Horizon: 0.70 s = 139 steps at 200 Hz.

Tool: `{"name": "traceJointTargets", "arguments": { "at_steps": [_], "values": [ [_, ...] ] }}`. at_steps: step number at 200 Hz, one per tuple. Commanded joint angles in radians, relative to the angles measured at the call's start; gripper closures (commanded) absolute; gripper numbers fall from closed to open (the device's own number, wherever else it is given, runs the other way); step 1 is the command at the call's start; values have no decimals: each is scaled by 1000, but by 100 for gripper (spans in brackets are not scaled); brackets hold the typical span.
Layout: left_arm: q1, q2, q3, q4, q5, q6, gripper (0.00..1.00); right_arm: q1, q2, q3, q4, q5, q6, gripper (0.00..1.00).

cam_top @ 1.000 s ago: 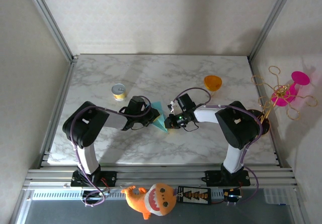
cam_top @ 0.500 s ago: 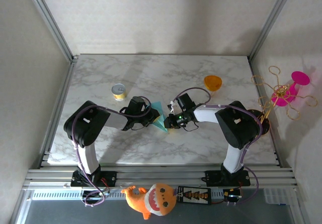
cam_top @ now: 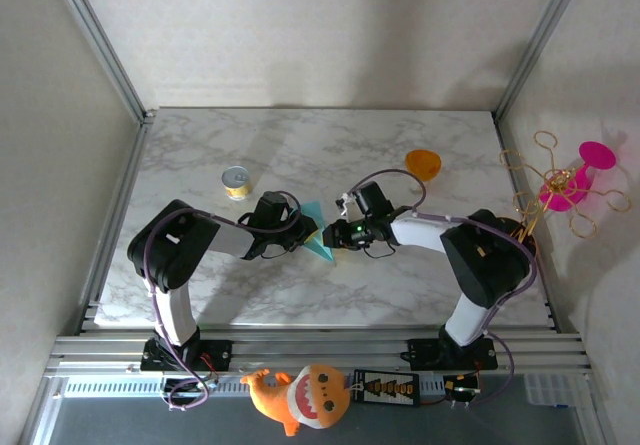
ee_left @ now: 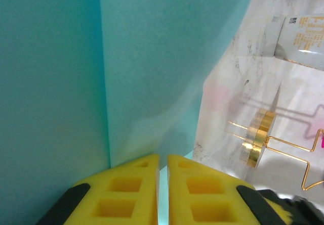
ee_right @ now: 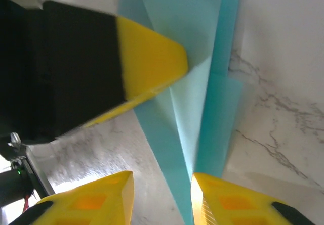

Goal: Fold a paper plane with a square sheet of paper (pick it up from the middle)
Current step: Fourth fold the wing at the center of the table.

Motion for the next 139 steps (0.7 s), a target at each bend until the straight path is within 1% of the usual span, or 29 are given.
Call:
{"name": "traceJointTargets", "arguments": {
  "at_steps": [1, 14, 36, 55, 139],
  "values": [
    [8, 21, -14, -3, 10, 13, 87, -2, -54, -16, 21, 53, 26, 64],
    [8, 20, -15, -5, 10, 13, 87, -2, -66, -17, 22, 62, 16, 65],
    [8, 19, -15, -5, 10, 13, 88, 3, -46, -1, 26, 10, -22, 76],
    [8, 19, -13, -5, 12, 13, 88, 18, -12, 18, 11, -3, -43, 81],
    [8, 12, -10, -9, 16, 12, 87, 42, 83, 31, -16, 16, -59, 84]
  ]
}}
